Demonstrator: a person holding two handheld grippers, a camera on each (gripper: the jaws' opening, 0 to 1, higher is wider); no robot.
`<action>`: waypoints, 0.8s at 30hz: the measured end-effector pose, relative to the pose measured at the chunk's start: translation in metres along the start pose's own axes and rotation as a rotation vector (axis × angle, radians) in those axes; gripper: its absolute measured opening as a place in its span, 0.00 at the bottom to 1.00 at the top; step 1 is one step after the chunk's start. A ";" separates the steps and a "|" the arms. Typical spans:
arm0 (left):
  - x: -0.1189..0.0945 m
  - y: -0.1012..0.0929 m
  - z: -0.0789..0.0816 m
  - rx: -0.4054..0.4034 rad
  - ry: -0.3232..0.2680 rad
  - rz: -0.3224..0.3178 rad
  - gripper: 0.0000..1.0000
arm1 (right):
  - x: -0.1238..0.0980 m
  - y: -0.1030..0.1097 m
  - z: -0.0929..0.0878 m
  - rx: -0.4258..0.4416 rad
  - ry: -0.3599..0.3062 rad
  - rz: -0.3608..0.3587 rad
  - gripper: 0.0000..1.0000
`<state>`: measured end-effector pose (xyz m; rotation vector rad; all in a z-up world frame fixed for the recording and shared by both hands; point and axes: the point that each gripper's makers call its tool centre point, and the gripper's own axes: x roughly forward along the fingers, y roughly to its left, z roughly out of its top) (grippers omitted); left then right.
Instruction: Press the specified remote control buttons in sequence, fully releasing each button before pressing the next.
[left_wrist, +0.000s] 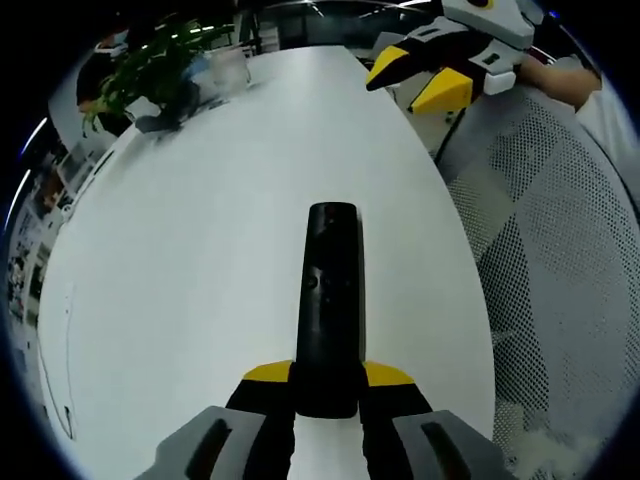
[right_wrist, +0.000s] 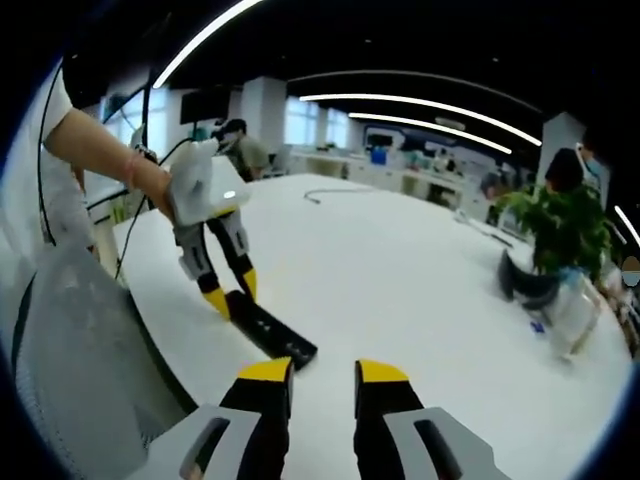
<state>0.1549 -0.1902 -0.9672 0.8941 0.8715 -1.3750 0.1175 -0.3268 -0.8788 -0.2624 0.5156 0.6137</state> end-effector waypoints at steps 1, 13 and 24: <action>0.000 -0.001 0.000 0.001 0.003 0.000 0.23 | 0.000 0.001 0.000 -0.002 0.003 0.003 0.20; 0.000 -0.015 0.001 0.020 0.022 -0.006 0.23 | 0.001 0.002 -0.002 -0.016 0.018 0.013 0.17; 0.000 -0.025 0.000 0.025 0.032 -0.010 0.23 | 0.002 0.006 -0.004 -0.031 0.036 0.029 0.14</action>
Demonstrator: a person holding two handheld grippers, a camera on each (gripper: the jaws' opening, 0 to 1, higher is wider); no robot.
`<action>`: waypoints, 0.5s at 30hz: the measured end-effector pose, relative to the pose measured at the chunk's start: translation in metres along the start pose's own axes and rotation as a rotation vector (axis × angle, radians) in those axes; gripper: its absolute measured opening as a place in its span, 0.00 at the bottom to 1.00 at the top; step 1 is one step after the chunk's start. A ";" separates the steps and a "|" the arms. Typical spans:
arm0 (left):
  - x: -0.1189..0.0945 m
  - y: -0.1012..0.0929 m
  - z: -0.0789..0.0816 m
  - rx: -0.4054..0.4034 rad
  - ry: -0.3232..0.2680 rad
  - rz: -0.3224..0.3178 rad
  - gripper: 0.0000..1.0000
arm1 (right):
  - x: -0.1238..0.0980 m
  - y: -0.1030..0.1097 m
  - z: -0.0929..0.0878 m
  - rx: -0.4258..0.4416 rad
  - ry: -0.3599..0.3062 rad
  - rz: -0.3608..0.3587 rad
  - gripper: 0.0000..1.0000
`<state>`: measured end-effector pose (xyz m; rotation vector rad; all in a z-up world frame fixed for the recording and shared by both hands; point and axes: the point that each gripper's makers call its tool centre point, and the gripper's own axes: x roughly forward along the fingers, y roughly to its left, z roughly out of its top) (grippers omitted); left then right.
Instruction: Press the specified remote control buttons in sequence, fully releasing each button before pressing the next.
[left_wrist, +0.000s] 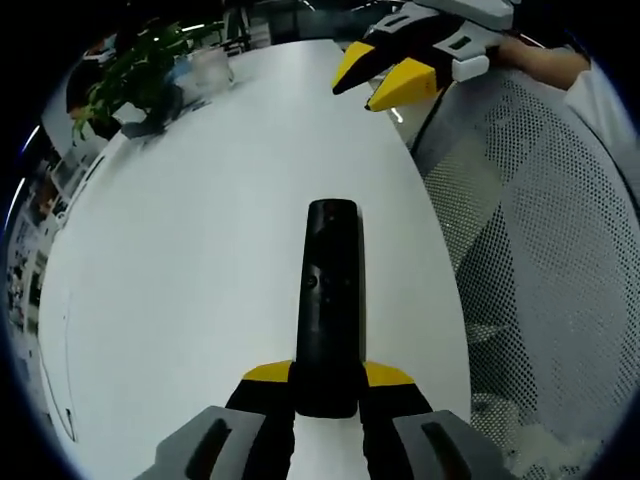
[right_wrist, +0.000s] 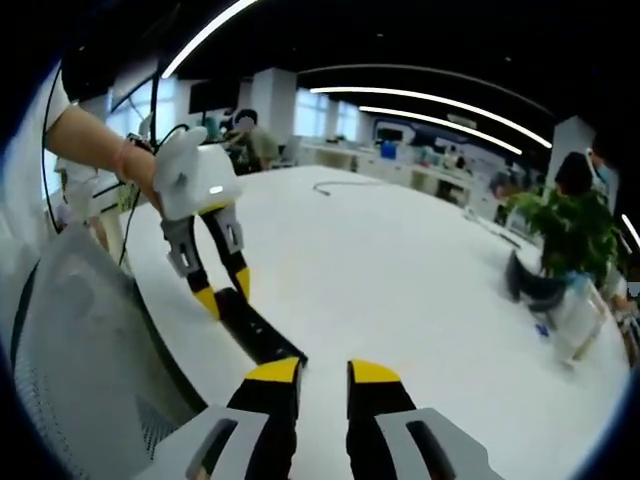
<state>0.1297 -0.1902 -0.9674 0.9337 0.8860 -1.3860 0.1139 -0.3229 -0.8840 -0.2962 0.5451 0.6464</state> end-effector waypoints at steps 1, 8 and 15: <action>0.000 -0.001 0.000 -0.001 0.000 0.000 0.23 | 0.000 0.000 0.000 0.000 0.001 0.001 0.14; 0.000 -0.009 0.000 -0.005 -0.003 0.000 0.23 | 0.001 0.003 -0.003 -0.009 0.014 0.013 0.13; -0.001 -0.017 0.000 -0.013 -0.016 0.000 0.23 | 0.002 0.006 -0.005 -0.019 0.026 0.028 0.10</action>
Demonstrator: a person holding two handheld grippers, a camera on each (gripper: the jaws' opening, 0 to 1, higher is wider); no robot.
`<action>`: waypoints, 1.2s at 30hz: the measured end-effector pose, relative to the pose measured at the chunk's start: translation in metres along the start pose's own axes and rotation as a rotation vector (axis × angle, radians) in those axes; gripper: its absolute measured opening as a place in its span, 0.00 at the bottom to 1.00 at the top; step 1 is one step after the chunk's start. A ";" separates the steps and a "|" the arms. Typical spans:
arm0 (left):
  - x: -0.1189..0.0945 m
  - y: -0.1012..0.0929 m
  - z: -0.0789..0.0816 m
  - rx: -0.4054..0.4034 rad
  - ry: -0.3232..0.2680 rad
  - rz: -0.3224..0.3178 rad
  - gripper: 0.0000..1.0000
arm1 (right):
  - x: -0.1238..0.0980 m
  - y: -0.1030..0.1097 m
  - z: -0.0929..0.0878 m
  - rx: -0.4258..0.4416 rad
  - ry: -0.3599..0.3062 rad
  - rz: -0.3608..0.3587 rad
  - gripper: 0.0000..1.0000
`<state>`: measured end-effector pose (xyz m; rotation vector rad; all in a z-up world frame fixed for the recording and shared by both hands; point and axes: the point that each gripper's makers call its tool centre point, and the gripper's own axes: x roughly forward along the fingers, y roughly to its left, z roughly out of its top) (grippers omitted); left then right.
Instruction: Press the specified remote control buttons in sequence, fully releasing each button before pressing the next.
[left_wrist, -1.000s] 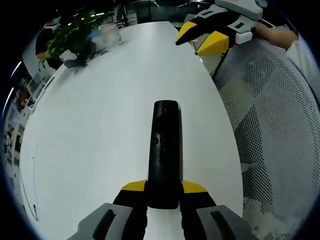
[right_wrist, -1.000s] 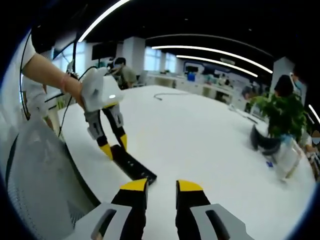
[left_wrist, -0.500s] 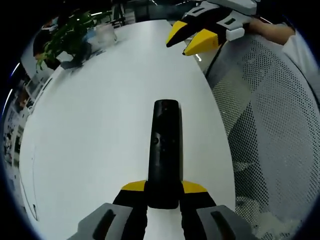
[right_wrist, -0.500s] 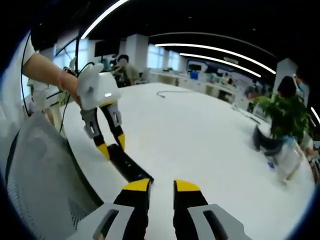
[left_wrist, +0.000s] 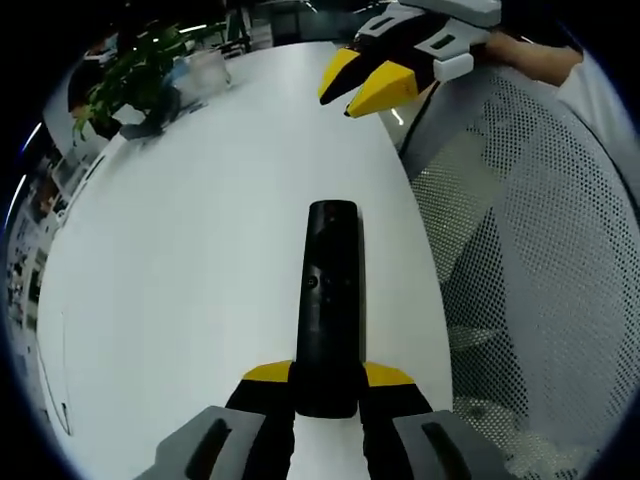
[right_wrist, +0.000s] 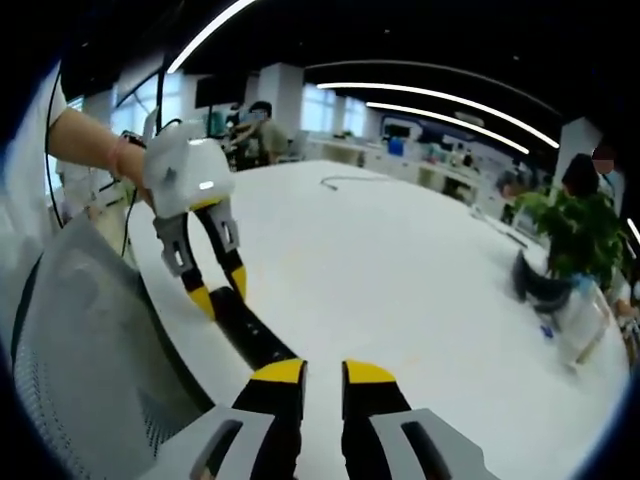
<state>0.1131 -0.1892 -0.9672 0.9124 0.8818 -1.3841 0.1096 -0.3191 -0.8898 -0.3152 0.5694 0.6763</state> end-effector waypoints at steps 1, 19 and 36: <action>0.000 -0.001 0.000 -0.003 -0.002 0.000 0.23 | 0.000 0.000 0.000 -0.001 0.001 0.001 0.09; -0.001 -0.020 -0.001 -0.013 -0.004 0.004 0.23 | 0.002 0.012 -0.003 -0.009 0.027 0.054 0.00; -0.002 -0.033 -0.001 -0.038 -0.032 0.011 0.23 | 0.005 0.031 -0.008 -0.030 0.062 0.152 0.00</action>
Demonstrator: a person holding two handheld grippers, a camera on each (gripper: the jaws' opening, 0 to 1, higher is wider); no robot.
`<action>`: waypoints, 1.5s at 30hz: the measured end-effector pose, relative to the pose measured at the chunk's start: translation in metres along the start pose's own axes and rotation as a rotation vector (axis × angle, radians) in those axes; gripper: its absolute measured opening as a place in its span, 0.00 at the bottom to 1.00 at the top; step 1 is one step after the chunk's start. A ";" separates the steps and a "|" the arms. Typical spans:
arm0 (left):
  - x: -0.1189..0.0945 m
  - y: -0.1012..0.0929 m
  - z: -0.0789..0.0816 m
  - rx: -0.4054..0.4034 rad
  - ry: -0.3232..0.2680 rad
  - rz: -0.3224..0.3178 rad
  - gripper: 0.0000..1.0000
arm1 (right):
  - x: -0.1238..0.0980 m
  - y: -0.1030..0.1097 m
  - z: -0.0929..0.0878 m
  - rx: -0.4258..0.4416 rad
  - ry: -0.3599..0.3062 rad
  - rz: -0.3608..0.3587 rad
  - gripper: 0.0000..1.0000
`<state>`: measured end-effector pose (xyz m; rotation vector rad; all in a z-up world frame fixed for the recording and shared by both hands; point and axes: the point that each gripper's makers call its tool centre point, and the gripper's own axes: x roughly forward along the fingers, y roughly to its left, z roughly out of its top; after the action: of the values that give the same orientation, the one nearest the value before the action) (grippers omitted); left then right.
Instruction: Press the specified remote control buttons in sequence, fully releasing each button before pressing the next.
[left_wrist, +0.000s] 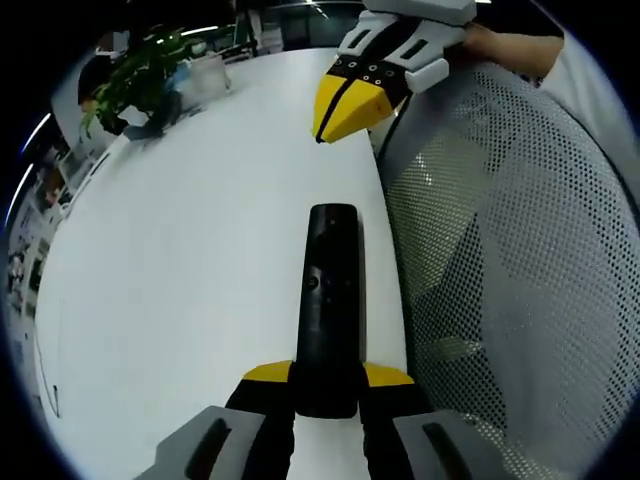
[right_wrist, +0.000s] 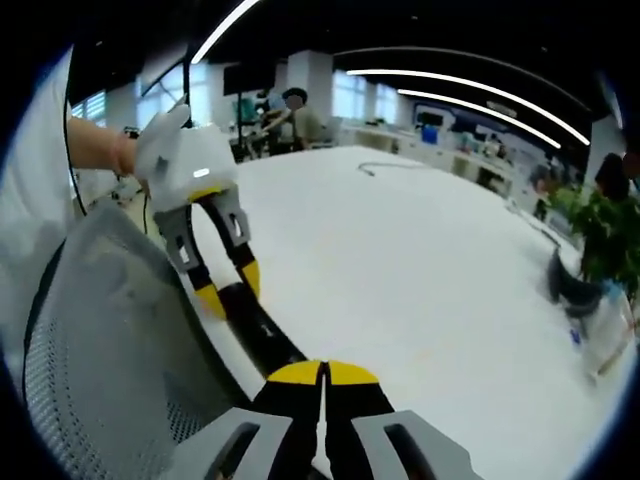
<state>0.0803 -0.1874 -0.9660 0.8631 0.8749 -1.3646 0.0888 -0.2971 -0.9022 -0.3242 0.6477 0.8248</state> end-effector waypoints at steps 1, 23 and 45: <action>0.000 -0.001 0.000 0.001 0.000 0.000 0.23 | 0.000 0.001 0.000 -0.001 0.002 0.004 0.00; 0.000 -0.004 0.001 0.002 -0.009 -0.003 0.23 | 0.006 0.017 -0.007 0.030 0.062 0.112 0.00; -0.001 -0.003 0.000 -0.002 -0.052 -0.004 0.24 | 0.024 0.020 -0.030 -0.117 0.274 0.236 0.00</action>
<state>0.0770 -0.1873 -0.9654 0.8205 0.8381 -1.3836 0.0732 -0.2852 -0.9417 -0.4786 0.9075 1.0566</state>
